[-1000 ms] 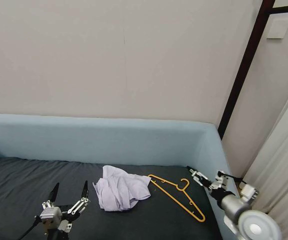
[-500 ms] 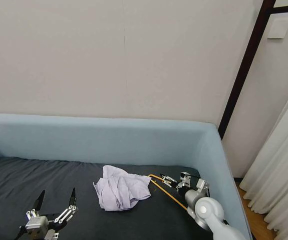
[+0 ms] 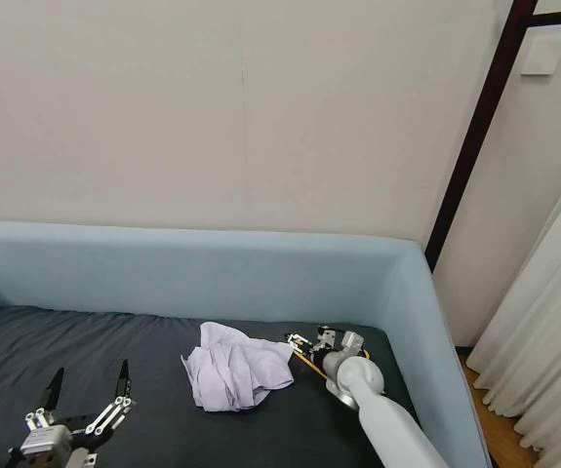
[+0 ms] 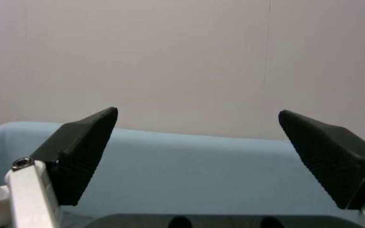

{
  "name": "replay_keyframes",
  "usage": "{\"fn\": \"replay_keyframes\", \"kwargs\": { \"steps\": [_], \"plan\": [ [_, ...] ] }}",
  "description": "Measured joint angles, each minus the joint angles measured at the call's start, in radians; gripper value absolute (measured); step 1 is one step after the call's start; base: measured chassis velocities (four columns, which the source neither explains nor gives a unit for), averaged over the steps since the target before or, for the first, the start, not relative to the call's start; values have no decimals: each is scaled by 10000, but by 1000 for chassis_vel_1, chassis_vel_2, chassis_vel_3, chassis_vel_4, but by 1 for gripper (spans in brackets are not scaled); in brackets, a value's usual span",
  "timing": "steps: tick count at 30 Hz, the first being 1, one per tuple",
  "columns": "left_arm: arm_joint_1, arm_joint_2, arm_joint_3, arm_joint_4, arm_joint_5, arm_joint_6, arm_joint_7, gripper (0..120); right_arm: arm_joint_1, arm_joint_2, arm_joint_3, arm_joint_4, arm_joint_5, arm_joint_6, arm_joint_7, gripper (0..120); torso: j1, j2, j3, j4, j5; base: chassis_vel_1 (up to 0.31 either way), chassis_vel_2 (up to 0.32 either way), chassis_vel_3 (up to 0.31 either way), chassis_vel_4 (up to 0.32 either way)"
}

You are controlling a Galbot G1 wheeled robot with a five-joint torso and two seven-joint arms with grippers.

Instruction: Pick up the clothes from the sofa and hang them on the clothes hanger.

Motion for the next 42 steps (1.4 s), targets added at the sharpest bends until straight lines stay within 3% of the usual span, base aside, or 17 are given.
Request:
{"fn": "replay_keyframes", "kwargs": {
  "steps": [4, 11, 20, 25, 29, 32, 33, 35, 38, 42],
  "plan": [
    [-19, 18, -129, -20, -7, -69, -18, 100, 118, 421, 187, -1013, -878, 269, -409, 100, 0, 0, 0, -1, -1, 0, 0, 0, 0],
    [-101, -37, -33, 61, -4, -107, -25, 100, 47, 659, 336, -1385, -1327, 588, -703, 99, 0, 0, -1, -1, -1, 0, 0, 0, 0],
    [-155, -16, 121, 213, 14, -253, -37, 100, -246, 730, 441, -1553, -2208, 908, -911, 64, -1, 1, -1, -2, 1, 0, 0, 0, 0],
    [-157, -25, 157, 309, 14, -318, -43, 100, -296, 755, 533, -1588, -2267, 954, -1029, 52, -1, 2, -1, -1, 0, 0, 0, 0, 0],
    [-217, -34, 219, 386, 27, -326, -46, 100, -427, 713, 498, -1426, -2261, 975, -1174, 32, -1, 2, -1, -1, 1, 0, 0, 0, 0],
    [-229, -31, 228, 401, 28, -327, -50, 100, -481, 698, 473, -1320, -2231, 975, -1185, 25, -1, 1, -1, 0, 1, 0, 0, 0, 0],
    [-243, -13, 230, 416, 28, -327, -59, 100, -549, 674, 415, -1170, -2167, 975, -1192, 17, -1, 2, -1, 0, 1, 0, 0, 0, 0],
    [-255, 15, 229, 435, 29, -327, -71, 100, -599, 652, 370, -1044, -2124, 976, -1200, 14, -1, 2, 0, 0, 1, 0, 0, 0, 0],
    [-310, 116, 198, 466, 23, -327, -113, 100, -729, 568, 221, -669, -1991, 1226, -1305, 0, -1, 1, -1, 0, 1, 0, 0, 0, 0],
    [-332, 175, 194, 481, 20, -314, -126, 100, -915, 347, -61, -136, -1716, 1786, -1376, 0, -1, 2, 0, 1, 0, 0, 0, 0, 0]
  ]
}}
